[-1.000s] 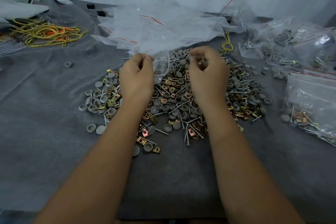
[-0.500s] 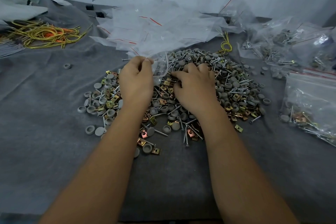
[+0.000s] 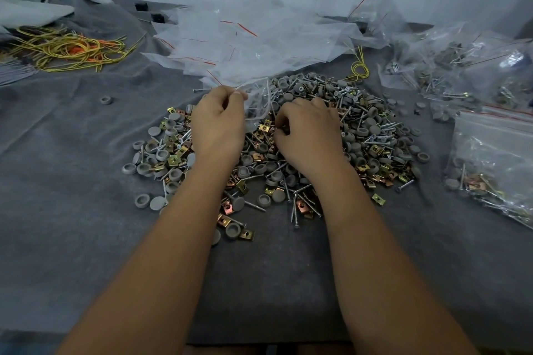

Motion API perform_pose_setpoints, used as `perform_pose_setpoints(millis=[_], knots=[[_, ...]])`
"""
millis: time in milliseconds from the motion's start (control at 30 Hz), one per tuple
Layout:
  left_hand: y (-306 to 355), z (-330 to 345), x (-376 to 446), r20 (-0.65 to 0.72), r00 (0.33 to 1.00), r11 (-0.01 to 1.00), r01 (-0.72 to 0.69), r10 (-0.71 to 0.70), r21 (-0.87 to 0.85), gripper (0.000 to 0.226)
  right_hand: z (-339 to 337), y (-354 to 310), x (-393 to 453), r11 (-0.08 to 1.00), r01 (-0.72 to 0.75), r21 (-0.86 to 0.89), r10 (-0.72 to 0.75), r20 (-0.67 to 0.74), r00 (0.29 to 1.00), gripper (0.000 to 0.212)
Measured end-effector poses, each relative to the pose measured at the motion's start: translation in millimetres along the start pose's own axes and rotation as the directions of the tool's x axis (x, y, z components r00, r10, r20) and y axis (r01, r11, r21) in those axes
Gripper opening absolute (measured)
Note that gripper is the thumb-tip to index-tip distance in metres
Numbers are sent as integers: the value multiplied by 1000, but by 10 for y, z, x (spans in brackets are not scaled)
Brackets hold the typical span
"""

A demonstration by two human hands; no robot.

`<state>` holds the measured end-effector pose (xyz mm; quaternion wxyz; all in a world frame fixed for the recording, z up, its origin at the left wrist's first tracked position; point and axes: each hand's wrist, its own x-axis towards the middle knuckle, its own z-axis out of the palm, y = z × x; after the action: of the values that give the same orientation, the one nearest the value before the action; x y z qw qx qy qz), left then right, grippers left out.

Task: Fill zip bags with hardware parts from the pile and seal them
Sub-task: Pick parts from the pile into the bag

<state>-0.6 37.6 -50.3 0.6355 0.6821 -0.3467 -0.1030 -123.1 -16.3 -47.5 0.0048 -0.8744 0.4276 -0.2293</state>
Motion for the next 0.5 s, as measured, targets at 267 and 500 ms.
perform_pose_setpoints(millis=[267, 500], knots=[[17, -23, -27, 12, 1000, 999, -8, 9, -38, 21, -51, 3, 11, 1000, -1, 31, 1, -4, 1000, 27], [13, -21, -42, 9, 1000, 999, -14, 15, -30, 21, -74, 8, 4, 999, -20, 28, 19, 41, 999, 24]])
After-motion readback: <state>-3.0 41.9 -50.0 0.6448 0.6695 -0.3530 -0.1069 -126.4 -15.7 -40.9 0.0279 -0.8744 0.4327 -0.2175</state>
